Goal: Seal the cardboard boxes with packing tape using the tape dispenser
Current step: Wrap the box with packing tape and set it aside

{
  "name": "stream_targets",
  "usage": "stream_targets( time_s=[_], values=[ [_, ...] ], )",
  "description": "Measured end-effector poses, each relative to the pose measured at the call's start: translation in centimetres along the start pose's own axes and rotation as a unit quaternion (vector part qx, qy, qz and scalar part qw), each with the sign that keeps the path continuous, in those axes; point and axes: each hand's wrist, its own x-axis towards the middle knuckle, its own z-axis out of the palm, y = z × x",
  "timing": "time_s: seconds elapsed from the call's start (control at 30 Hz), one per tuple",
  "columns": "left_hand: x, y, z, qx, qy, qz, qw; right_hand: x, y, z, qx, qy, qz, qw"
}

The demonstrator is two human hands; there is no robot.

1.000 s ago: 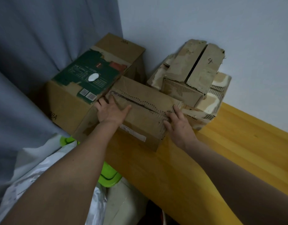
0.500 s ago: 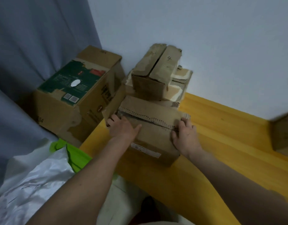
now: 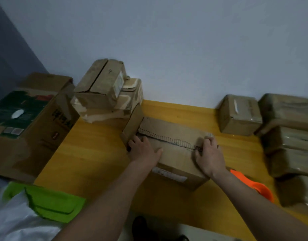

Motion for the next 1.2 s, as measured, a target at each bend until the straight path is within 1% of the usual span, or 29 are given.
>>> stream_targets(
  time_s=[0.07,0.13,0.23,0.3,0.37,0.4,0.43,0.5,0.57,0.63,0.7,0.77,0.83,0.9,0.97,1.03,1.07,1.13,1.2],
  values=[
    [-0.6,1.7,0.1,0.004,-0.013,0.030,0.999,-0.1,1.8,-0.8,-0.010,0.002,0.012,1.000],
    [-0.7,2.8,-0.1,0.032,-0.035,0.060,0.997,-0.1,3.0,-1.5,-0.012,-0.008,0.019,1.000],
    [-0.6,3.4,-1.2,0.147,-0.054,0.092,0.983,-0.7,4.0,-2.2,-0.008,-0.005,0.022,1.000],
    [-0.4,3.7,-2.1,0.225,-0.014,0.119,0.967,-1.5,4.2,-2.3,-0.033,0.040,0.006,0.999],
    [-0.3,4.1,-2.6,0.262,0.056,0.171,0.948,-2.2,3.9,-2.3,-0.054,0.084,-0.036,0.994],
    [-0.2,4.3,-2.6,0.246,0.076,0.205,0.944,-2.5,3.7,-2.2,-0.048,0.093,-0.061,0.993],
    [0.0,4.4,-2.3,0.205,0.074,0.238,0.946,-2.7,3.3,-2.1,-0.035,0.093,-0.086,0.991],
    [0.2,4.3,-1.5,0.090,0.030,0.280,0.955,-3.1,2.6,-1.8,-0.013,0.078,-0.120,0.990],
    [0.4,3.8,-1.2,0.020,-0.003,0.294,0.956,-3.1,2.1,-1.5,-0.001,0.058,-0.124,0.991],
    [0.6,3.3,-1.2,0.011,0.008,0.316,0.949,-2.8,1.8,-1.3,-0.004,0.033,-0.108,0.994],
    [0.8,3.0,-1.6,0.029,0.011,0.341,0.939,-2.3,1.6,-1.5,-0.019,0.007,-0.087,0.996],
    [0.9,2.9,-2.1,0.040,0.001,0.342,0.939,-1.8,1.2,-1.8,-0.036,-0.020,-0.068,0.997],
    [0.8,3.0,-2.7,0.021,0.007,0.332,0.943,-1.3,0.8,-2.2,-0.057,-0.032,-0.058,0.996],
    [0.6,3.1,-3.5,-0.005,0.021,0.335,0.942,-1.1,0.3,-2.9,-0.076,-0.018,-0.052,0.996],
    [0.2,3.0,-4.4,-0.016,0.027,0.346,0.938,-1.0,-0.2,-3.8,-0.084,0.024,-0.051,0.995],
    [-0.3,2.7,-5.0,-0.026,0.029,0.360,0.932,-0.9,-0.9,-4.7,-0.076,0.057,-0.054,0.994],
    [-0.6,2.5,-5.3,-0.031,0.033,0.367,0.929,-0.8,-1.3,-5.2,-0.066,0.059,-0.054,0.995],
    [-1.3,1.9,-5.6,-0.037,0.050,0.380,0.923,-0.5,-2.1,-6.1,-0.048,0.029,-0.051,0.997],
    [-2.0,0.9,-5.7,-0.042,0.075,0.383,0.920,-0.1,-2.9,-6.5,-0.038,-0.029,-0.061,0.997]
  ],
)
